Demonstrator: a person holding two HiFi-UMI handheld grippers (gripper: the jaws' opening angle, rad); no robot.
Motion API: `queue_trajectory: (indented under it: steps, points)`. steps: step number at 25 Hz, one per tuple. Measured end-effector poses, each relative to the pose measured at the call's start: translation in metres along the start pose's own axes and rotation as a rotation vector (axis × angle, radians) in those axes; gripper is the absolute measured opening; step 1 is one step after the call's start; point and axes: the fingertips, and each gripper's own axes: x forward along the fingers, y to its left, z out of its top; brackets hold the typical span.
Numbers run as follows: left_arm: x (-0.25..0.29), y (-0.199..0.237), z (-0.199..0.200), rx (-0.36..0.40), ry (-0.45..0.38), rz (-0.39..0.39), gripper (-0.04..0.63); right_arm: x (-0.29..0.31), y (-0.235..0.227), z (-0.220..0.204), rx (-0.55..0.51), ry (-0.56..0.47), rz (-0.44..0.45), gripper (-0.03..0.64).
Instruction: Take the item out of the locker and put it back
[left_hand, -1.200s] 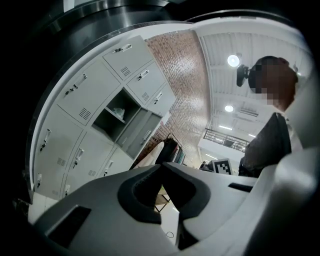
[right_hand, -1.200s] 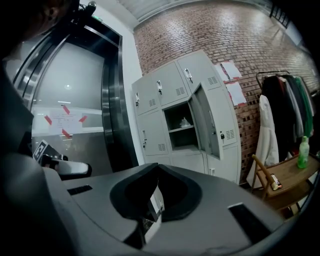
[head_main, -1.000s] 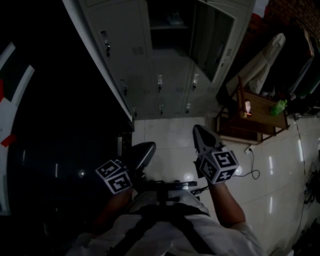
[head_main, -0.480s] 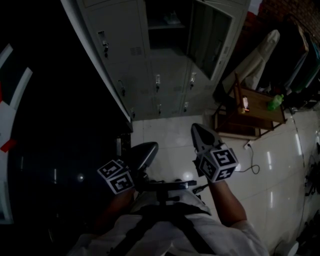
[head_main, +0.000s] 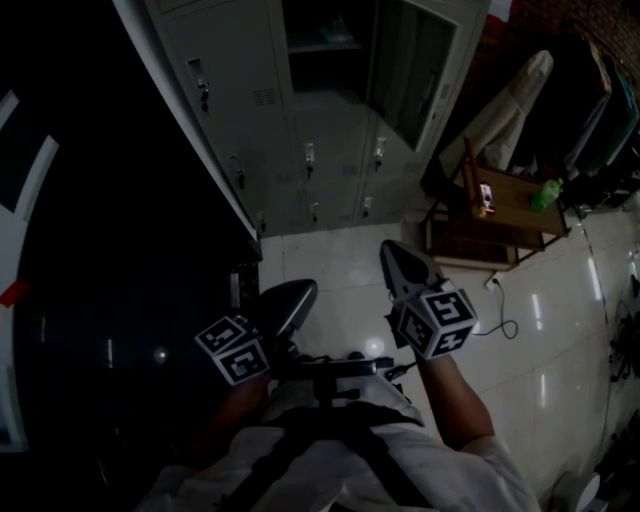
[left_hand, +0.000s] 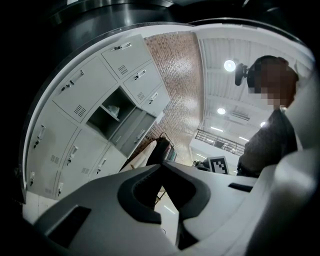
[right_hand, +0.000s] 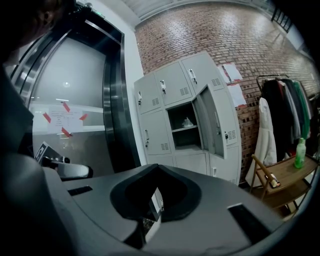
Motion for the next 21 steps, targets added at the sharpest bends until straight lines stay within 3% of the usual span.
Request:
queue_trajectory:
  steps: [21]
  points:
    - [0.0005,-0.0062,-0.0033,0.002,0.004,-0.009,0.0,-0.0037,0.0048,-0.0018,-0.035,-0.002,0.027,0.0]
